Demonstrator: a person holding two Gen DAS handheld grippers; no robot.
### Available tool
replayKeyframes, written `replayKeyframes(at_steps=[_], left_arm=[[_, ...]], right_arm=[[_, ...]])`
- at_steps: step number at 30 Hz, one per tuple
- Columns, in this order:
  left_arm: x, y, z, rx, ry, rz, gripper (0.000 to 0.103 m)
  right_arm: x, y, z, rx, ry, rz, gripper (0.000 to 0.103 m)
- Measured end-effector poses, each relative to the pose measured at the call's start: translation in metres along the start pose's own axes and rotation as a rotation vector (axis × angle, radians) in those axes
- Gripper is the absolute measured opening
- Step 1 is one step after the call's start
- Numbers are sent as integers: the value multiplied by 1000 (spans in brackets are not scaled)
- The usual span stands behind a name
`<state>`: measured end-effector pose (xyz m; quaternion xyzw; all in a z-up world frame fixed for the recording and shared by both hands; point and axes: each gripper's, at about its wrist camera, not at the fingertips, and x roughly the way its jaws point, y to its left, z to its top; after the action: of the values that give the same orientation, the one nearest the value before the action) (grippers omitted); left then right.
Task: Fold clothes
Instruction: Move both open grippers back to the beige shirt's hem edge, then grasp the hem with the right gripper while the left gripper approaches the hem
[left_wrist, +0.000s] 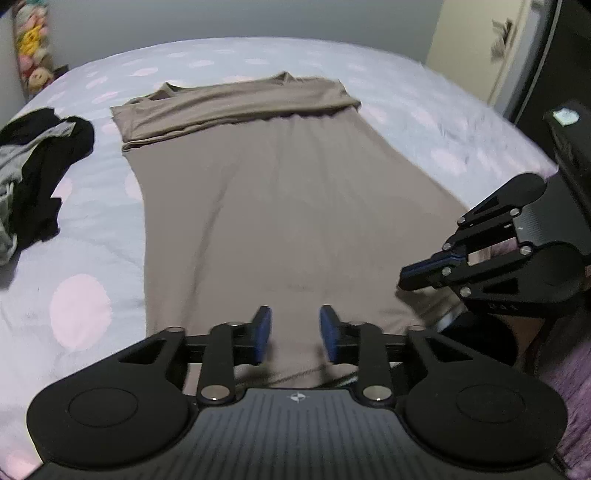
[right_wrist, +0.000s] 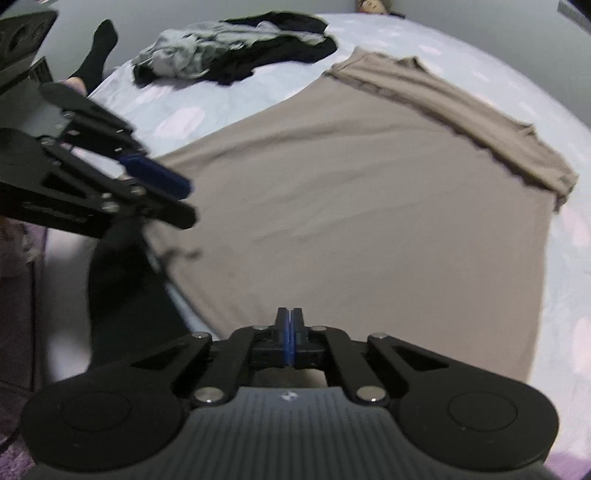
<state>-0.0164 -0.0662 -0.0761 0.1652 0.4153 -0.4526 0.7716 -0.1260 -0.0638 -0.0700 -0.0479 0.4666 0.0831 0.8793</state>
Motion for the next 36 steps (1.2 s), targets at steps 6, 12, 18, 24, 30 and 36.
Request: replayKeyframes(at_steps=[6,12,18,24,30,36], left_arm=[[-5,4,1,-16,-25,-33,46],[3,2,2,-11,6,-18,46],[4,-5,0,21,12,-11,45],[5,-9,2,36,8,-13,45],[3,-9,4,32,-9,-15,46],[3,-9,4,42,-14,-18,46]], right_arm=[[-5,-12,18,1,-9,48,7],[1,10,9,-129,57,141,38],[21,27,-1,-229,121,110,44],[24,37,-3,-289,116,60,34],[10,23,5,-221,56,0,5],[10,-7,29,-147,18,-45,5]])
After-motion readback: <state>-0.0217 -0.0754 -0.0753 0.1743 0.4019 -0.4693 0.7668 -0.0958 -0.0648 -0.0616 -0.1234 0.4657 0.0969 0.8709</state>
